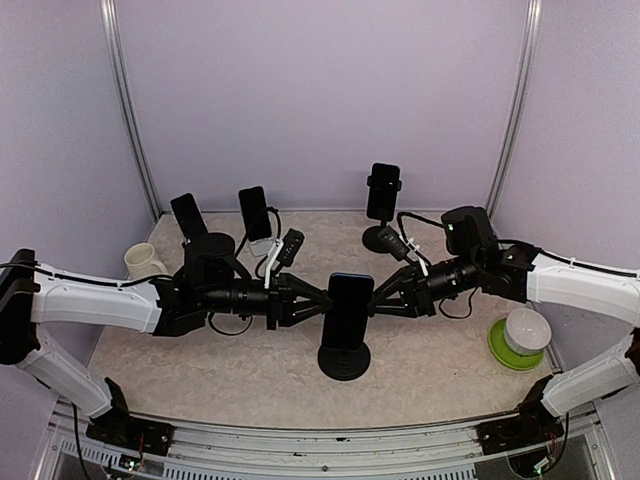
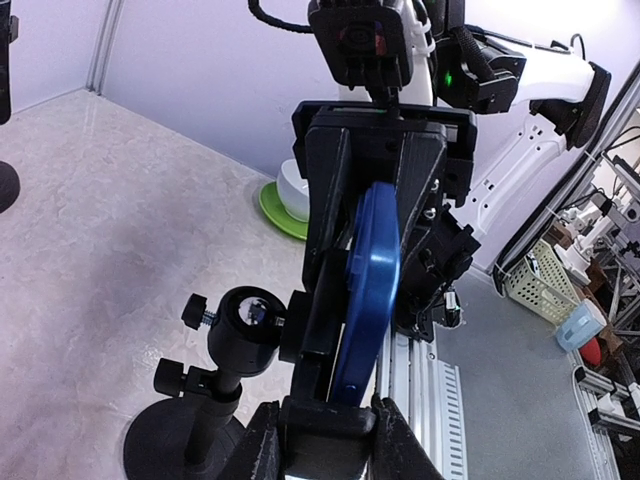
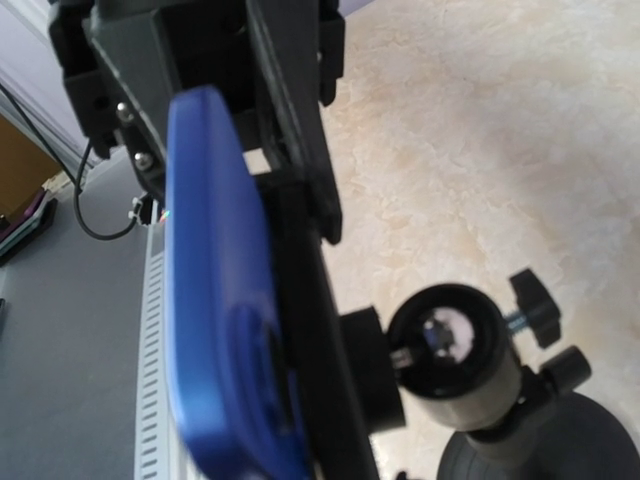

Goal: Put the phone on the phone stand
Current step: Adjust the phone stand with the phone at the center of the board.

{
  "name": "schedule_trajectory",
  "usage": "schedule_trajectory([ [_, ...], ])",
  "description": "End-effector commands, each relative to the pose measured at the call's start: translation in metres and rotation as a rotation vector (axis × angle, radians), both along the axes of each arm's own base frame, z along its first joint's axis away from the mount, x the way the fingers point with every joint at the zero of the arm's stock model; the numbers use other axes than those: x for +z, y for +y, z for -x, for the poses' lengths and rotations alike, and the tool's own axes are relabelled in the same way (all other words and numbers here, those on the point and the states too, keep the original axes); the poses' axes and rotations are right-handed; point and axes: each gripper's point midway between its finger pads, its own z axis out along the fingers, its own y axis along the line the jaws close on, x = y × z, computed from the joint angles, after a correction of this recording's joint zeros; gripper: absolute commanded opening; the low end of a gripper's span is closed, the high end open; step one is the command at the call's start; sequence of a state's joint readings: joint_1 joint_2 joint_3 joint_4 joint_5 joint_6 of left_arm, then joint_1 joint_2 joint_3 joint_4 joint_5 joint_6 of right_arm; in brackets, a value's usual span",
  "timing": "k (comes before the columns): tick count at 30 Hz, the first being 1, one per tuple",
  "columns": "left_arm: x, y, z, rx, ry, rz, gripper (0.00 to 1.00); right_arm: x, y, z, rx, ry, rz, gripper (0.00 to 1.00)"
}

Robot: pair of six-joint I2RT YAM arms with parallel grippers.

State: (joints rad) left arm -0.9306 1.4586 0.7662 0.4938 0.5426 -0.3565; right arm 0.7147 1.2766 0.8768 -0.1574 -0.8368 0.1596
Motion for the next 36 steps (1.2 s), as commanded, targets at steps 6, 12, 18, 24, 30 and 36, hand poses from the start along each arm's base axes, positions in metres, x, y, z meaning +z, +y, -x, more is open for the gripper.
schedule_trajectory([
  [6, -0.081, -0.003, 0.052, -0.102, 0.206, -0.212, 0.07, 0.003, 0.014, 0.013, 0.046, 0.114, 0.006, 0.0],
  [12, -0.076, -0.004, 0.05, -0.095, 0.187, -0.205, 0.1, 0.01, 0.016, 0.014, 0.063, 0.098, -0.019, 0.0],
  [18, -0.051, -0.005, 0.036, -0.046, 0.127, -0.185, 0.42, 0.013, 0.019, 0.021, 0.102, 0.067, -0.057, 0.0],
  [24, -0.023, 0.001, 0.021, -0.004, 0.058, -0.143, 0.61, 0.011, 0.026, 0.034, 0.15, 0.016, -0.058, 0.0],
  [30, -0.002, 0.012, 0.017, 0.033, 0.023, -0.113, 0.81, 0.019, 0.022, 0.031, 0.115, -0.053, -0.076, 0.0],
  [36, 0.03, 0.029, 0.018, 0.073, -0.039, -0.065, 0.99, 0.03, 0.02, 0.023, 0.065, -0.123, -0.078, 0.0],
])
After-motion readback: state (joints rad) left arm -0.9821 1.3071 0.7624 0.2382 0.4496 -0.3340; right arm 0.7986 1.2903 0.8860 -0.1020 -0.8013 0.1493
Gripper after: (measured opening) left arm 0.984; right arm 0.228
